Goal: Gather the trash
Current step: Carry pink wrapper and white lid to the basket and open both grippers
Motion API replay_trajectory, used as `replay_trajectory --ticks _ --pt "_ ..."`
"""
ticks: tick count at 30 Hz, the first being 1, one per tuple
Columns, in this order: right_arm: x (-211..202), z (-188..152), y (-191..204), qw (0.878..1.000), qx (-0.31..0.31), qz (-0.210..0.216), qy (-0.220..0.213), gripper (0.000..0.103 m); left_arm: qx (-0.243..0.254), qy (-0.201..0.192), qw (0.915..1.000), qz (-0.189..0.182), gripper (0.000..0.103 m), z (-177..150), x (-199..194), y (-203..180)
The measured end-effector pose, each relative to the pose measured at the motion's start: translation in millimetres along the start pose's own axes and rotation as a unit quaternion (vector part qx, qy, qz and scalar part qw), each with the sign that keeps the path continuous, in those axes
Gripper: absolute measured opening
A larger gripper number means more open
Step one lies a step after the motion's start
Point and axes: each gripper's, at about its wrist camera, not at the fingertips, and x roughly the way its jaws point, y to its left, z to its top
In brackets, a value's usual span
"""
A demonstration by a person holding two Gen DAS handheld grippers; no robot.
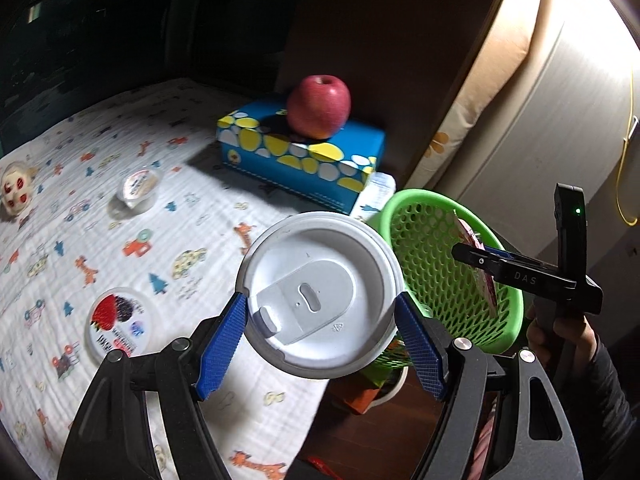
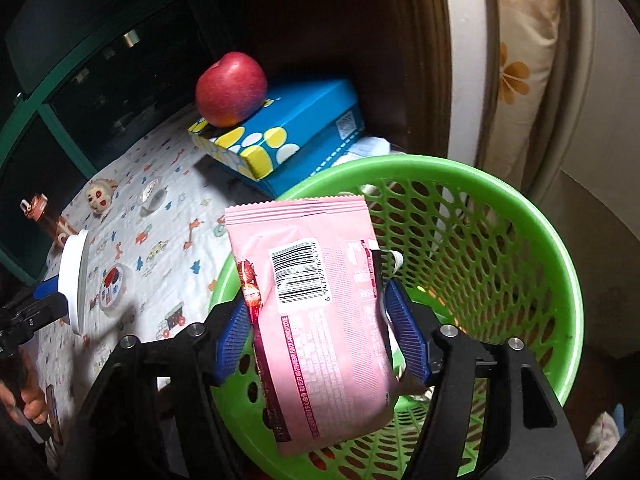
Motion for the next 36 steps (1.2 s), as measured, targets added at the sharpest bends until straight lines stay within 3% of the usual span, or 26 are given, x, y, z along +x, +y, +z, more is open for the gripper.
replay_trajectory --ticks 2,8,24,36 --pt "-4 -3 -10 1.000 0.007 -0.008 -0.003 0.081 0.009 0.004 0.9999 -0.006 0.072 2 6 -9" --pt "-16 -11 -31 1.000 0.023 -0.019 -0.009 0.091 0.030 0.015 0.9993 -0.019 0.072 10 25 -33" --pt "-52 -33 -48 0.998 0.023 -0.048 -0.031 0.097 0.076 0.055 0.9946 -0.045 0.073 22 76 -94" --pt "-72 -52 -56 0.997 0.039 -0.058 -0.044 0.097 0.082 0.086 0.9900 -0.076 0.075 22 110 -123"
